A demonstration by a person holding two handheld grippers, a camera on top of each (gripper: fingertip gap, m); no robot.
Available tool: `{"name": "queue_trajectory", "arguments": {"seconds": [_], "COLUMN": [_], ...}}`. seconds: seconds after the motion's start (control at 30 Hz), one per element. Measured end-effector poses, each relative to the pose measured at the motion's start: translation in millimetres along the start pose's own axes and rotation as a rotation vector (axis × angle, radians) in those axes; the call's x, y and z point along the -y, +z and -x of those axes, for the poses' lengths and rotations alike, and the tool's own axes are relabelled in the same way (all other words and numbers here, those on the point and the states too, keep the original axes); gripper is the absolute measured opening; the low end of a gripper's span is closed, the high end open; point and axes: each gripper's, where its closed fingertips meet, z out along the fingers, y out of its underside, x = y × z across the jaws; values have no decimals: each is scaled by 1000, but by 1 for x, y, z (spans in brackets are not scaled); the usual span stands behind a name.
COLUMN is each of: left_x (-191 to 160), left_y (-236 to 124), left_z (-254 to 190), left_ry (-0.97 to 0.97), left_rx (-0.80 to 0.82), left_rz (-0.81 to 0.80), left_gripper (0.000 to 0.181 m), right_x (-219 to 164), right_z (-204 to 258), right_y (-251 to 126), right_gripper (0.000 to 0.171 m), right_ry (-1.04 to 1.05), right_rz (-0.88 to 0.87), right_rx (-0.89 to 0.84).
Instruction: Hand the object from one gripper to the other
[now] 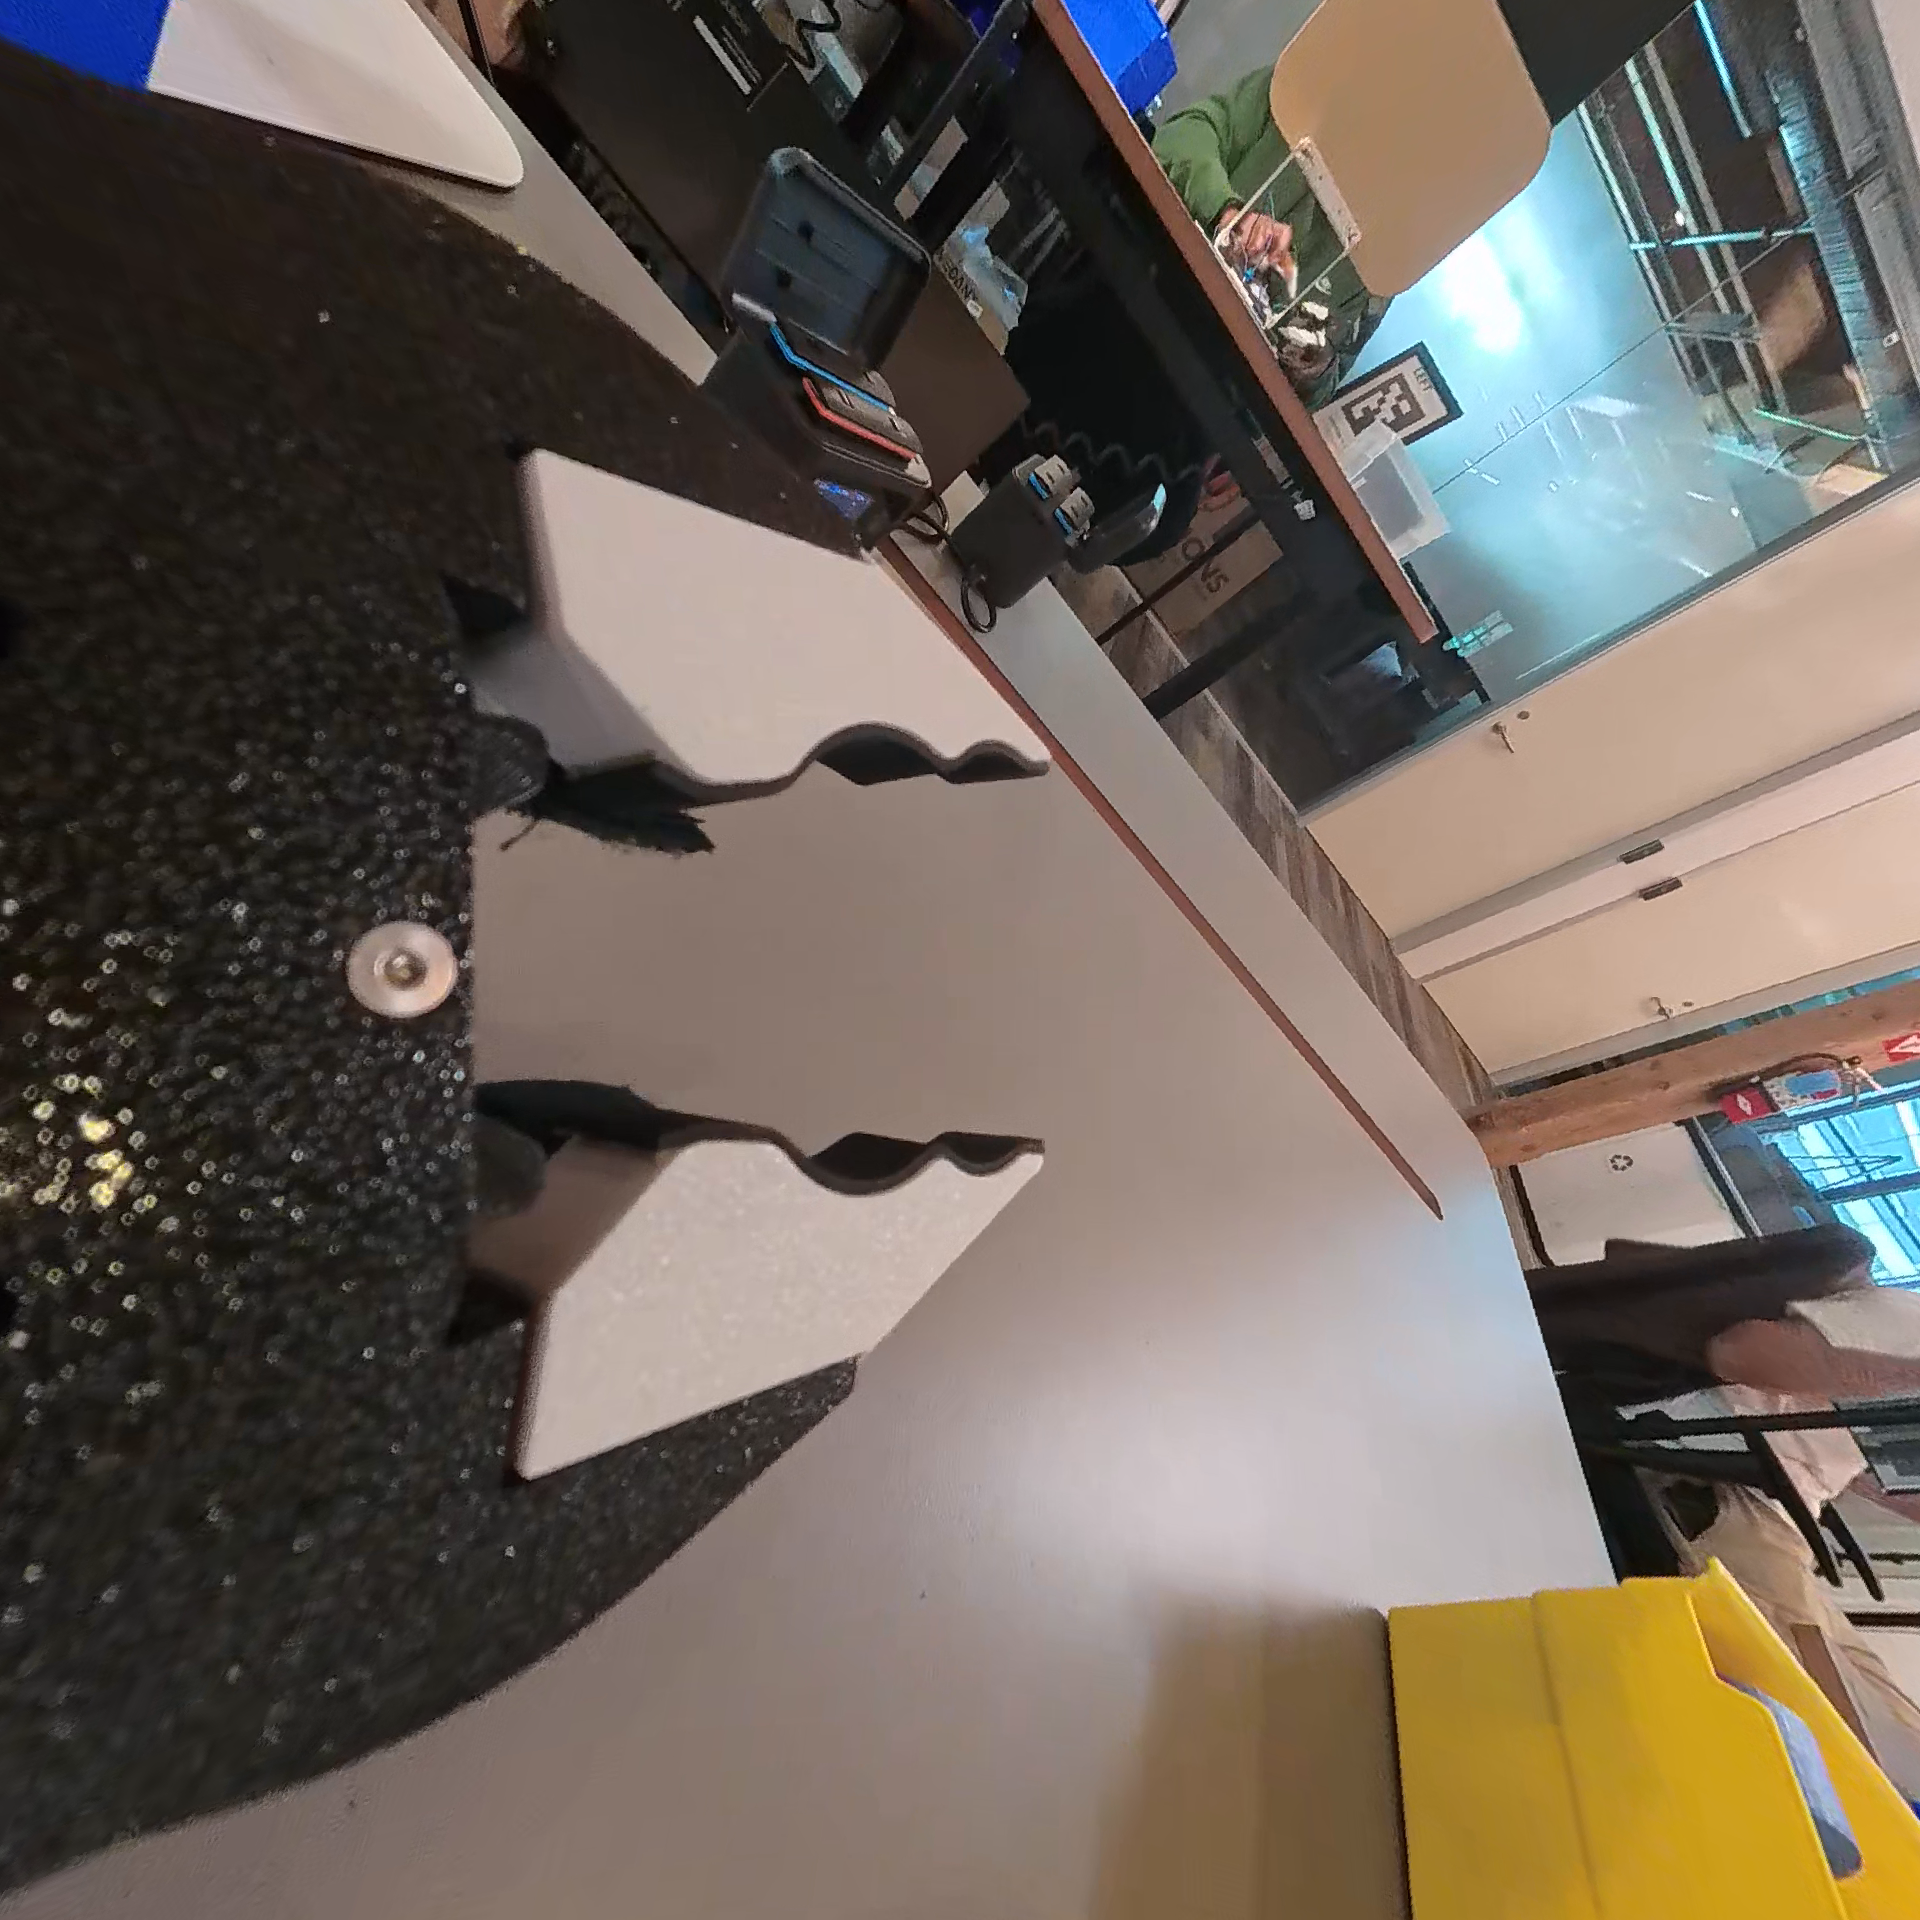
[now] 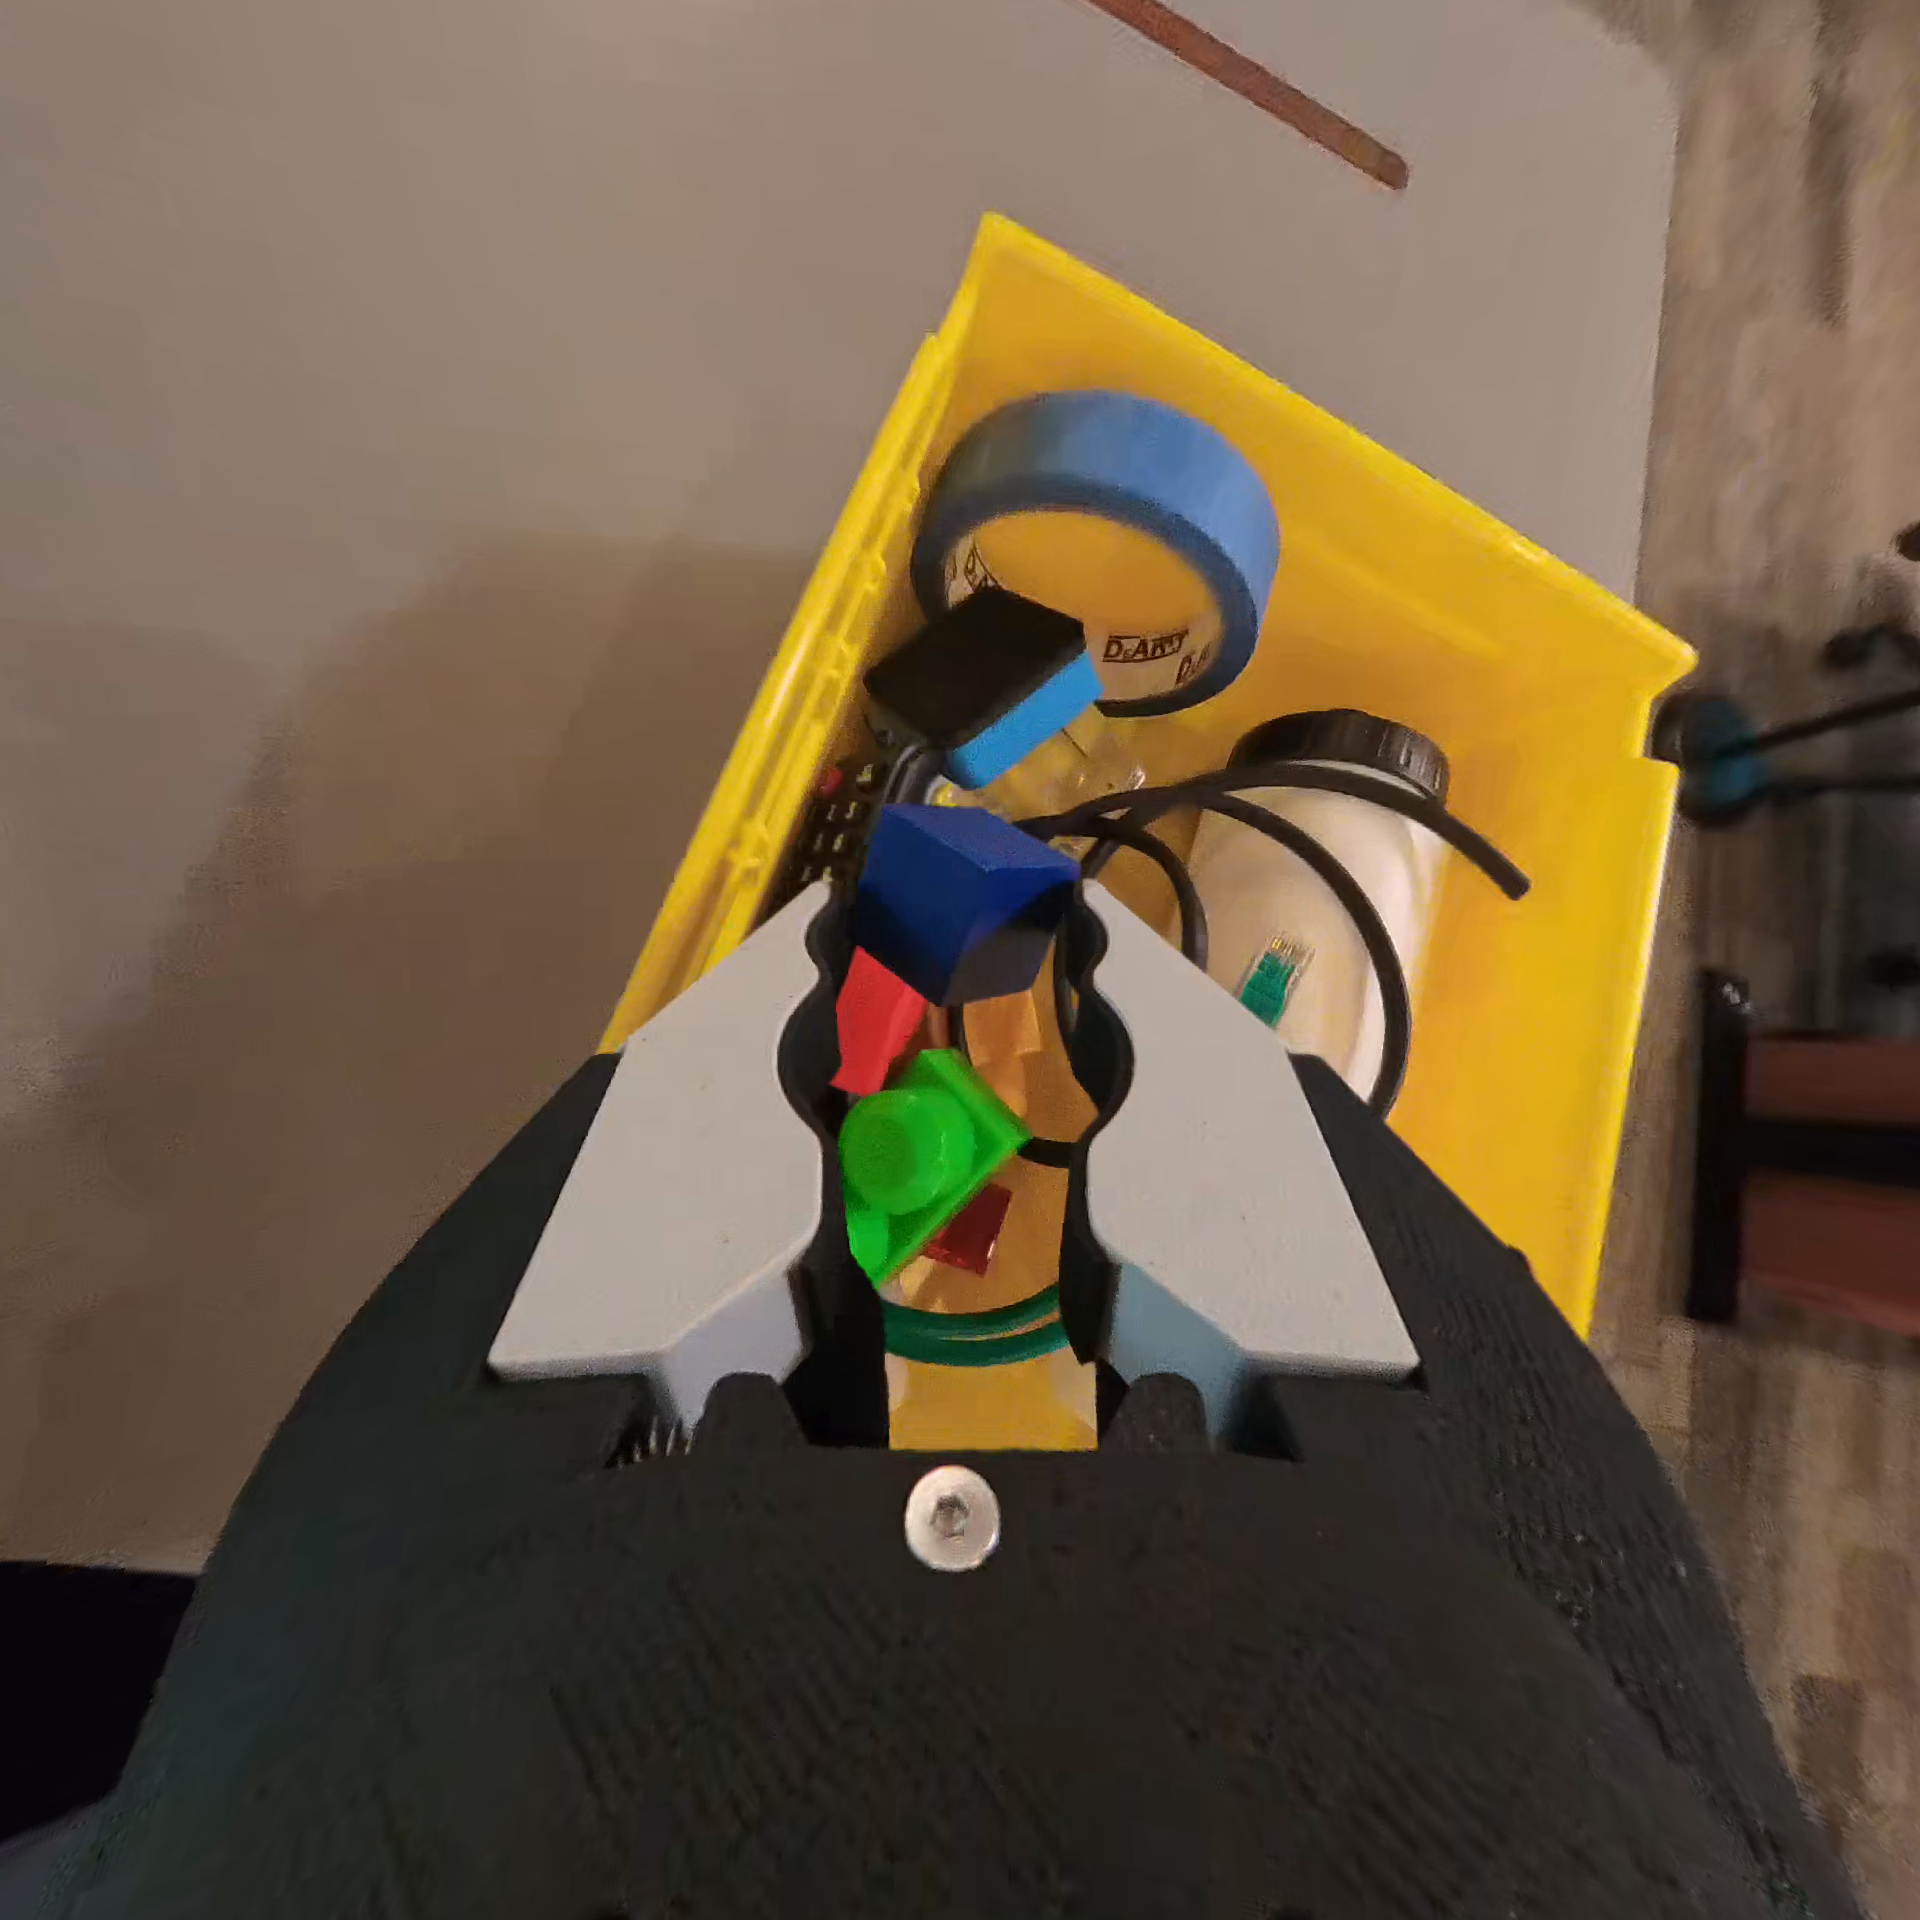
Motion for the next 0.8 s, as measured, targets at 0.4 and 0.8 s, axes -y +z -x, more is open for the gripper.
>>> {"name": "queue_trajectory", "arguments": {"seconds": [0.4,0.8], "left_x": [1,1], "left_y": [0,3], "left_z": [0,8], "left_ry": [-12,-88], "left_rx": [-6,16], "left_rz": [-4,-6], "left_gripper": [60,56], "right_x": [163,164], "right_z": [70,135], "right_y": [-38,57], "right_gripper": [28,11], "right_ry": [-35,-35], "right_rz": [-775,-1064], "right_rx": [-58,-148]}}
